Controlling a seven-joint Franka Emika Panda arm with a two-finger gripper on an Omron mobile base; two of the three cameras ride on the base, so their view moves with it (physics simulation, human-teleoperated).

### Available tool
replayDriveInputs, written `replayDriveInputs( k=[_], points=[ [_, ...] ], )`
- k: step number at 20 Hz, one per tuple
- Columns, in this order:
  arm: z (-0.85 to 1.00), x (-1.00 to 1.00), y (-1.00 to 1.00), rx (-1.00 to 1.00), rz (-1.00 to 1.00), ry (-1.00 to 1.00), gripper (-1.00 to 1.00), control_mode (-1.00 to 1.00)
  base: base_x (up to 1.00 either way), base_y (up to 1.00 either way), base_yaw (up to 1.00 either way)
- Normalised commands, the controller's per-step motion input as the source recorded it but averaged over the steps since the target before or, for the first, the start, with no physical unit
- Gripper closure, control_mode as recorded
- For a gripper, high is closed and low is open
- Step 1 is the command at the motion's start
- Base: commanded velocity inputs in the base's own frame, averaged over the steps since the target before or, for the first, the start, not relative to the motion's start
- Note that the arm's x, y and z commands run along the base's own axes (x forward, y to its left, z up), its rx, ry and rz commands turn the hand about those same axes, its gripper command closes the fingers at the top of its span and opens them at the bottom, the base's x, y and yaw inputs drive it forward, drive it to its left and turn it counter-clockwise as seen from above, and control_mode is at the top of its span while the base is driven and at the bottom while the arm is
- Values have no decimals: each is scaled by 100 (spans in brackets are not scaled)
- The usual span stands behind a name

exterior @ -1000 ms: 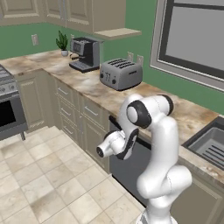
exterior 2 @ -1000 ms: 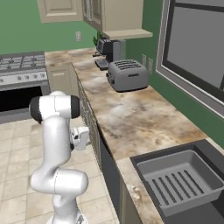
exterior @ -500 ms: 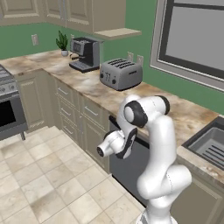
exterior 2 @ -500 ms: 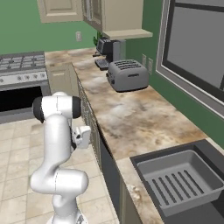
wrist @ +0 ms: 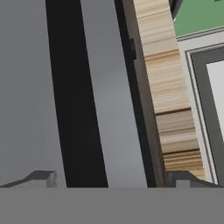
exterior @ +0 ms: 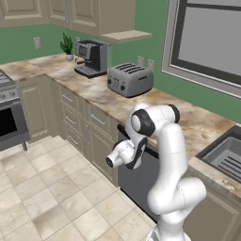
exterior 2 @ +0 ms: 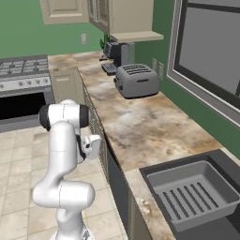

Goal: Open the dishwasher door and pull out the top rack.

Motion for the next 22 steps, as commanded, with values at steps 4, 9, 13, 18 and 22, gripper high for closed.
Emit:
replayDriveInputs(
  k=[4,9,13,18,22],
  points=[
    [-20,19,-9,-3,0,0,-100,-100,0,0,0],
    [-18,19,-8,-3,0,0,-100,-100,0,0,0],
    [-17,17,-8,-3,0,0,-100,-100,0,0,0],
    [-13,16,-9,-4,0,0,-100,-100,0,0,0],
    [-3,23,-15,-2,0,0,-100,-100,0,0,0]
  ],
)
